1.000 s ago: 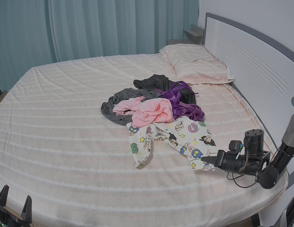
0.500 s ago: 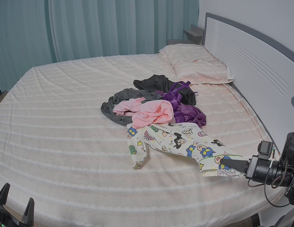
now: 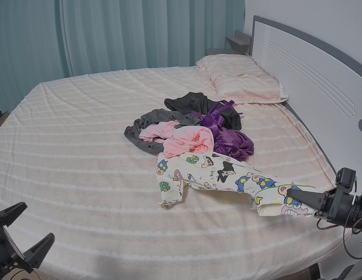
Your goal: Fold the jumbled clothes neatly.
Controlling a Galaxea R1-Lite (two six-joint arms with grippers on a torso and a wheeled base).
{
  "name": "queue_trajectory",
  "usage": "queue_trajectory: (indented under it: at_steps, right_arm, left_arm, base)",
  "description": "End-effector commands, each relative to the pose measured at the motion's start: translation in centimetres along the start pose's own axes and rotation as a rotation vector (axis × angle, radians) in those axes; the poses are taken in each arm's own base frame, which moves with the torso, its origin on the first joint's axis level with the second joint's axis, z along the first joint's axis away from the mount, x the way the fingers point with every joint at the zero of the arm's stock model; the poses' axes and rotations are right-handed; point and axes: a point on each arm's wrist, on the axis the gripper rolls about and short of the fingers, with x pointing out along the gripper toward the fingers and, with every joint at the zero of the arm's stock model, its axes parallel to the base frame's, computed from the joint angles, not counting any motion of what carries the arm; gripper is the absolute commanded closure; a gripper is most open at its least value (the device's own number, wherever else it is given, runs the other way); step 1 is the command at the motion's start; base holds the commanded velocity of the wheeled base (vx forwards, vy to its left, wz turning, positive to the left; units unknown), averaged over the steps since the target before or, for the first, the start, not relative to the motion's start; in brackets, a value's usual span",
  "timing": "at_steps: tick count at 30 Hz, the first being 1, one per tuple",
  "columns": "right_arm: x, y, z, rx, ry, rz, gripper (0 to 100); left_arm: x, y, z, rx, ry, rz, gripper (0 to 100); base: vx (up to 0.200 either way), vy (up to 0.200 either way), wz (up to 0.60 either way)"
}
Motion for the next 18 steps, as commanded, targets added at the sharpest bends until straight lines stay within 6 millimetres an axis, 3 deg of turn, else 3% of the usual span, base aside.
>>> queue_trajectory:
  at_steps: [1, 6, 10, 15, 16, 17, 18]
  right_arm:
    - [-1.5, 0.8, 0.9, 0.031, -0.042, 0.061, 100]
    - [-1.1, 0.5, 1.1, 0.04, -0.037, 0.049, 100]
    - [-1.0, 0.5, 1.1, 0.042, -0.031, 0.049, 100]
    - [-0.7, 0.0, 0.9, 0.055, -0.02, 0.028, 100]
    - [-0.7, 0.0, 0.9, 0.055, -0.02, 0.027, 100]
    - [-0.7, -0.1, 0.9, 0.057, -0.016, 0.023, 100]
    - [-0.7, -0.1, 0.9, 0.057, -0.016, 0.023, 100]
  left_arm:
    - [10.6, -1.2, -1.0, 0.027, 0.467, -0.379, 0]
    - [15.8, -2.6, -3.8, 0.048, 0.595, -0.41, 0]
    - [19.4, -3.5, -6.8, 0.099, 0.67, -0.323, 0]
    - [23.8, -4.8, -10.1, 0.077, 0.68, -0.205, 0]
    - [23.9, -4.9, -10.2, 0.075, 0.679, -0.202, 0]
    - [25.5, -5.2, -11.4, 0.053, 0.661, -0.164, 0]
    - [25.6, -5.2, -11.5, 0.052, 0.658, -0.162, 0]
  base:
    - [0.0, 0.0, 0.0]
    - [0.0, 0.0, 0.0]
    - [0.0, 0.0, 0.0]
    - [0.0, 0.0, 0.0]
    - [0.0, 0.0, 0.0]
    - [0.0, 0.0, 0.0]
    - [0.0, 0.0, 0.0]
